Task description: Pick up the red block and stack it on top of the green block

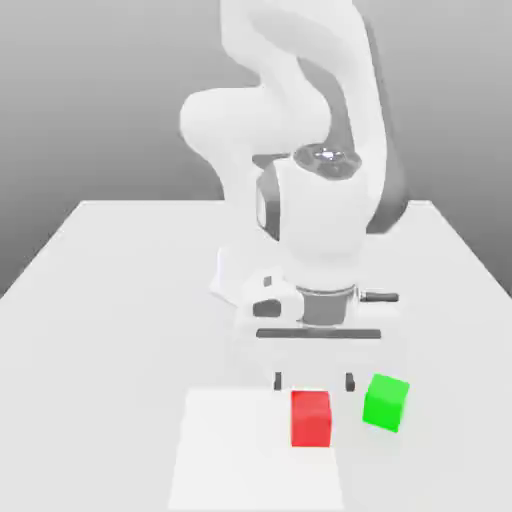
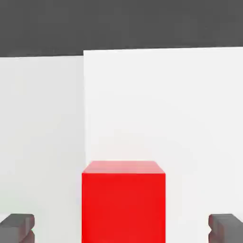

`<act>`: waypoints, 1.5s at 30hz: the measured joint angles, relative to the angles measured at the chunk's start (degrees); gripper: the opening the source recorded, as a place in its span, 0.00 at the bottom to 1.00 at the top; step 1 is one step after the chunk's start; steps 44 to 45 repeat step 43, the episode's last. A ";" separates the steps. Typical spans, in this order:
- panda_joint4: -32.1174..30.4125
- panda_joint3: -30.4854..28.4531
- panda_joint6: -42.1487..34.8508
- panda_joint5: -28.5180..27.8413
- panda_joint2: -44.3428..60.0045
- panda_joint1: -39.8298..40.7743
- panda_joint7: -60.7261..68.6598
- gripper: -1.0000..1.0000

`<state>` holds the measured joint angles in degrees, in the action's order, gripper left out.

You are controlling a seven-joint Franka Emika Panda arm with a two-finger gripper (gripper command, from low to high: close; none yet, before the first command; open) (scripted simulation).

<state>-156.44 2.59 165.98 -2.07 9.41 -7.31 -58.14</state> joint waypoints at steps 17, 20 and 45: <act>-1.13 0.73 -6.09 1.98 -7.12 -0.69 2.51 0.00; -1.43 2.47 -7.91 3.79 -9.23 -2.32 9.32 0.00; -1.83 4.27 -2.13 -0.65 -3.74 -13.35 36.10 1.00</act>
